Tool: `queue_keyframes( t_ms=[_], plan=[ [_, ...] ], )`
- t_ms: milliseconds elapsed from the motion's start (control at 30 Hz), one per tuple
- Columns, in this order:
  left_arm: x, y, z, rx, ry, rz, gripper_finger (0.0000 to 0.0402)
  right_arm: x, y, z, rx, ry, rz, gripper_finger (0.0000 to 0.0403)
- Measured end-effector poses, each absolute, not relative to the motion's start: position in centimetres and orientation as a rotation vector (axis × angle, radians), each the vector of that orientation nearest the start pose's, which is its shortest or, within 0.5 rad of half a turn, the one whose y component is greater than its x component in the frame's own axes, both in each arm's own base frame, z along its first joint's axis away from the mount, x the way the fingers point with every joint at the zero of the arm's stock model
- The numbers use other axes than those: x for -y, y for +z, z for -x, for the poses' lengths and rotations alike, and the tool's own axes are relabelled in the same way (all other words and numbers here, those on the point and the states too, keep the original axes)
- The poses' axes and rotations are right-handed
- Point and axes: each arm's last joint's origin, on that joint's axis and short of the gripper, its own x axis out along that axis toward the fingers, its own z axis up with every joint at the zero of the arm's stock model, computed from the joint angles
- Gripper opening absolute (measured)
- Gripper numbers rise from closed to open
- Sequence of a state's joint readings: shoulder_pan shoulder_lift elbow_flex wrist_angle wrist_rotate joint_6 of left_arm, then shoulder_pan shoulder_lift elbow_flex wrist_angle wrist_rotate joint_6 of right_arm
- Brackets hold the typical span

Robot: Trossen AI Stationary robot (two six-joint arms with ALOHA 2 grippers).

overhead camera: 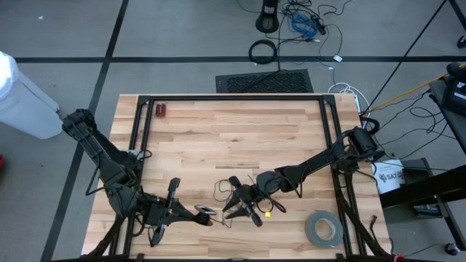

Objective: Coil cords
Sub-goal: Coil the black wire on the spool

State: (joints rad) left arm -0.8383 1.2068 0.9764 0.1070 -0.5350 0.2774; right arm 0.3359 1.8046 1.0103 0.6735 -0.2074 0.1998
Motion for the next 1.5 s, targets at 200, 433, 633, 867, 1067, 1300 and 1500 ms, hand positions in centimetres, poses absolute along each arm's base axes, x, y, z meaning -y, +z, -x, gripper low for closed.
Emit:
queue_keyframes(
  t_ms=[200,433,633,867,1067,1300,1500],
  plan=[
    [19.1,34.1,-19.2,-0.053,-0.315,-0.354,0.0000,-13.5,21.4,-36.8,-0.171,0.519,-0.165,0.0127],
    [19.1,34.1,-19.2,-0.051,-0.315,-0.371,0.0000,-14.5,20.8,-39.1,-0.184,0.513,-0.126,0.0109],
    [19.1,34.1,-19.1,-0.056,-0.316,-0.365,0.0000,-14.6,21.2,-39.3,-0.236,0.516,-0.109,0.0085],
    [19.3,34.0,-19.0,-0.067,-0.326,-0.359,0.0000,-14.4,21.7,-38.8,-0.296,0.512,-0.108,0.0087],
    [19.3,34.0,-18.9,-0.066,-0.329,-0.359,0.0000,-14.4,21.5,-38.6,-0.327,0.533,-0.117,0.0115],
    [19.3,34.0,-18.9,-0.067,-0.330,-0.358,0.0000,-14.4,21.6,-38.5,-0.340,0.531,-0.115,0.0127],
    [19.5,34.0,-18.7,-0.065,-0.340,-0.357,0.0000,-14.1,22.1,-38.3,-0.347,0.518,-0.113,0.0127]
  ],
)
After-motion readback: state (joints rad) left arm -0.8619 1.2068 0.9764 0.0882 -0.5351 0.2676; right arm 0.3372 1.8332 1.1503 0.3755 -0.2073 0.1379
